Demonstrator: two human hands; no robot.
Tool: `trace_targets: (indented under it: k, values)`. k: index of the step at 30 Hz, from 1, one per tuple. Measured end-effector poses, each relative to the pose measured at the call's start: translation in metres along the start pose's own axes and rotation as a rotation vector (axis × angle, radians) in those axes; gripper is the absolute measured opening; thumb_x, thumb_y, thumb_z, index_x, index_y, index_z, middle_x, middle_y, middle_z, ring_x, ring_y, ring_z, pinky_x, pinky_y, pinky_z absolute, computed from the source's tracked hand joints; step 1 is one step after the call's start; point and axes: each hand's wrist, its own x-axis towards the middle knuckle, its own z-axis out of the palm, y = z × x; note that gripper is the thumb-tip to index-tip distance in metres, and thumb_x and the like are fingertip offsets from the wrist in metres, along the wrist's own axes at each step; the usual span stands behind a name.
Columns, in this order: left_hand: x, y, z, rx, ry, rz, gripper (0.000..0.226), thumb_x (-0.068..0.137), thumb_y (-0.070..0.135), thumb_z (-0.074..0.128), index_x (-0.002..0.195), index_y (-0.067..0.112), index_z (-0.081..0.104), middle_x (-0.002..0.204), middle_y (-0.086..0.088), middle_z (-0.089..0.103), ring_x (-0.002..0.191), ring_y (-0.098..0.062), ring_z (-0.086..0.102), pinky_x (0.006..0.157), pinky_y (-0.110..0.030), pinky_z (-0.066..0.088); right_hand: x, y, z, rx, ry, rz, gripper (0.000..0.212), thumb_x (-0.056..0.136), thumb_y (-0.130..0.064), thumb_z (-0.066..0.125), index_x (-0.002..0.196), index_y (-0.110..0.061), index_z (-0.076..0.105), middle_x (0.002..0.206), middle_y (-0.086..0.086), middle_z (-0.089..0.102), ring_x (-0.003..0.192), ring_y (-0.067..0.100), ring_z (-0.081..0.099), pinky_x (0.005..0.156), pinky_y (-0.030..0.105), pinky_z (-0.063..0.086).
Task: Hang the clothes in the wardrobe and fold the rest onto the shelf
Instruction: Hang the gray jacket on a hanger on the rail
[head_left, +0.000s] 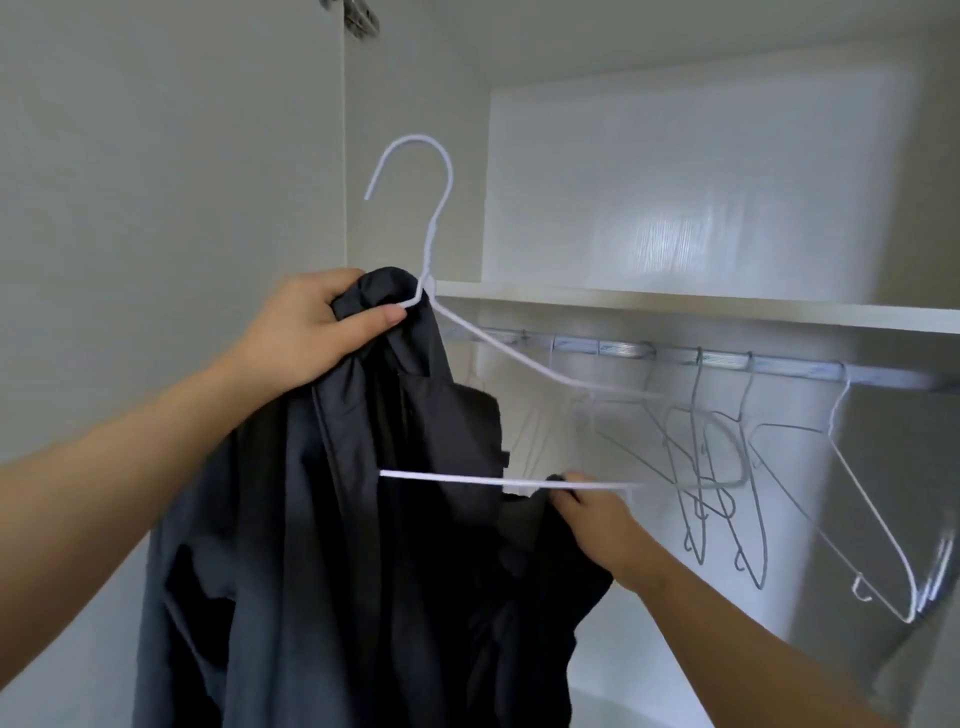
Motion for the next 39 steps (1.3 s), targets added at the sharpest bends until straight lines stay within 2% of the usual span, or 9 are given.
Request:
trace_targets:
  k: [5, 11, 18, 25, 30, 32, 35, 37, 39]
  values:
    - [-0.015, -0.023, -0.022, 0.188, -0.077, 0.070, 0.011, 0.080, 0.028, 0.068, 0.074, 0.019, 0.065, 0.061, 0.002, 0.062, 0.056, 0.003, 0.051, 0.057, -0.011, 0.038, 0.005, -0.002, -0.033, 0.133, 0.233, -0.015, 0.019, 0.093, -0.013, 0.054, 0.076, -0.007, 0.061, 0.074, 0.007, 0.061, 0.069, 0.017, 0.055, 0.061, 0.023, 0.041]
    - [-0.033, -0.033, -0.009, 0.595, -0.223, 0.275, 0.042, 0.080, 0.060, 0.041, 0.057, 0.026, 0.031, 0.048, 0.007, 0.036, 0.048, -0.022, 0.045, 0.049, -0.028, 0.036, 0.009, -0.017, -0.052, 0.146, 0.174, 0.094, 0.041, 0.092, -0.029, 0.055, 0.088, 0.011, 0.059, 0.081, 0.030, 0.055, 0.066, 0.021, 0.052, 0.057, 0.027, 0.039]
    - [-0.039, -0.036, 0.034, 1.073, -0.341, 0.185, 0.035, 0.095, 0.052, 0.032, 0.102, 0.024, 0.052, 0.084, -0.002, 0.058, 0.078, -0.027, 0.060, 0.055, -0.027, 0.034, 0.001, -0.026, -0.069, 0.170, 0.195, 0.128, 0.037, 0.092, -0.025, 0.056, 0.097, 0.012, 0.062, 0.097, 0.030, 0.062, 0.076, 0.029, 0.059, 0.064, 0.028, 0.044]
    - [-0.030, -0.023, 0.066, 0.916, -0.229, -0.058, 0.034, 0.093, 0.049, 0.041, 0.100, 0.019, 0.053, 0.092, -0.007, 0.063, 0.085, -0.031, 0.061, 0.057, -0.029, 0.036, -0.014, -0.067, -0.046, 0.367, 0.038, 0.018, 0.028, 0.091, -0.024, 0.056, 0.065, -0.014, 0.051, 0.059, 0.003, 0.047, 0.057, 0.015, 0.046, 0.058, 0.026, 0.035]
    - [-0.033, -0.005, 0.081, 0.617, -0.054, 0.020, 0.034, 0.086, 0.051, 0.052, 0.085, 0.017, 0.052, 0.075, -0.005, 0.062, 0.078, -0.033, 0.060, 0.051, -0.029, 0.027, -0.018, -0.072, -0.036, 0.021, -0.235, -0.205, 0.023, 0.092, -0.035, 0.049, 0.073, -0.026, 0.059, 0.068, -0.010, 0.058, 0.058, -0.001, 0.052, 0.055, 0.014, 0.040]
    - [-0.032, -0.003, 0.077, 0.497, 0.006, 0.013, 0.033, 0.085, 0.049, 0.056, 0.079, 0.017, 0.051, 0.063, 0.000, 0.055, 0.072, -0.033, 0.058, 0.051, -0.029, 0.029, -0.018, -0.071, -0.038, 0.030, -0.075, -0.276, 0.018, 0.091, -0.032, 0.050, 0.076, -0.035, 0.060, 0.079, -0.012, 0.065, 0.069, 0.001, 0.060, 0.064, 0.016, 0.044]
    - [-0.035, -0.004, 0.071, 0.386, 0.043, 0.003, 0.028, 0.084, 0.045, 0.059, 0.073, 0.023, 0.048, 0.053, 0.010, 0.044, 0.063, -0.026, 0.053, 0.050, -0.028, 0.033, -0.010, -0.060, -0.049, -0.250, 0.503, -0.352, 0.012, 0.088, -0.029, 0.057, 0.099, -0.030, 0.061, 0.106, -0.006, 0.060, 0.102, 0.014, 0.053, 0.085, 0.023, 0.033]
    - [-0.036, -0.004, 0.069, 0.349, 0.076, -0.005, 0.025, 0.083, 0.043, 0.061, 0.077, 0.020, 0.055, 0.054, 0.010, 0.046, 0.063, -0.024, 0.053, 0.051, -0.029, 0.038, -0.005, -0.049, -0.055, -0.431, 0.447, -0.220, 0.035, 0.087, -0.043, 0.055, 0.118, -0.029, 0.053, 0.123, -0.005, 0.050, 0.117, 0.019, 0.044, 0.097, 0.031, 0.028]
    - [-0.037, -0.002, 0.068, 0.328, 0.101, -0.004, 0.025, 0.083, 0.043, 0.063, 0.084, 0.017, 0.061, 0.059, 0.007, 0.053, 0.066, -0.025, 0.056, 0.055, -0.031, 0.043, -0.002, -0.042, -0.056, -0.463, 0.203, -0.141, 0.031, 0.087, -0.052, 0.048, 0.105, -0.028, 0.054, 0.104, -0.008, 0.057, 0.102, 0.017, 0.052, 0.090, 0.034, 0.035]
